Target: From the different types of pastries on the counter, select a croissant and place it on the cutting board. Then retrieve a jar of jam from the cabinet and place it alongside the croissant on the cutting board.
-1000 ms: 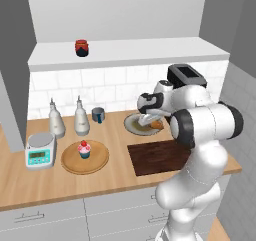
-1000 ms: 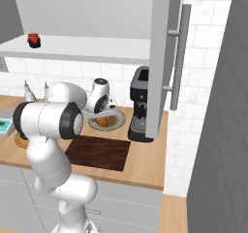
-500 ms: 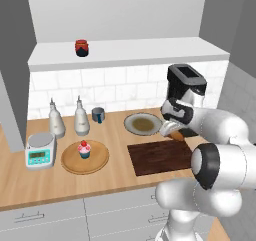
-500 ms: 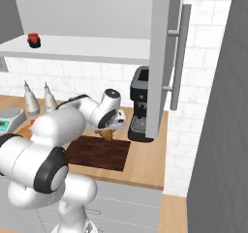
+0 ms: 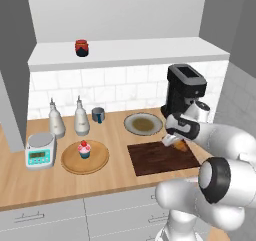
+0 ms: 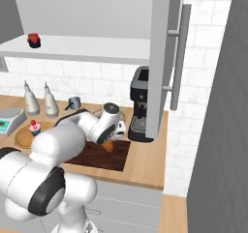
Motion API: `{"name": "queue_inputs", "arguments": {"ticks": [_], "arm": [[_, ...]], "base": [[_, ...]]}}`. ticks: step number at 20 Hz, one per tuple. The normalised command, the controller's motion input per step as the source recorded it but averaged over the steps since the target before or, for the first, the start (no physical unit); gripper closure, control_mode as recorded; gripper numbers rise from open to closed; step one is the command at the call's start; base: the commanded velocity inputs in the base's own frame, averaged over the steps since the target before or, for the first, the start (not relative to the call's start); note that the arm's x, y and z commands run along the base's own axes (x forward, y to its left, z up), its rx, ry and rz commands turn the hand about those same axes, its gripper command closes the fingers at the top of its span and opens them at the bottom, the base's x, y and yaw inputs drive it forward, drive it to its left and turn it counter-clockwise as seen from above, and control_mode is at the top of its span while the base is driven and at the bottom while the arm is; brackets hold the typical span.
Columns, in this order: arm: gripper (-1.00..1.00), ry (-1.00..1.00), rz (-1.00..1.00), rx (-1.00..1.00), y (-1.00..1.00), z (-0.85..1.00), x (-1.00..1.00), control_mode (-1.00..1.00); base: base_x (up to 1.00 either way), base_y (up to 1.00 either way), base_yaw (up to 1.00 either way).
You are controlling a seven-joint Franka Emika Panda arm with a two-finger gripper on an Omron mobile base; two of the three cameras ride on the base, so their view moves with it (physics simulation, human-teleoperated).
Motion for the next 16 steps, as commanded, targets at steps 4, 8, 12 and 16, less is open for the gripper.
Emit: {"name": "queue_inputs", "arguments": {"ticks": [4,8,12,16], "arm": [[1.00,0.01,-0.07,0.01,-0.52,-0.42,0.19,-1.00],[1.00,0.00,-0.07,0.02,-0.81,-0.09,-0.10,-1.00],[-1.00,0.00,-0.05,0.00,0.05,-0.23,-0.08,-1.00],[-1.00,-0.02,-0.03,0.11,0.48,0.17,0.00,-1.00]], "base": [[0.00,0.00,0.00],[0.00,0.00,0.00],[0.00,0.00,0.00],[0.00,0.00,0.00]]}}
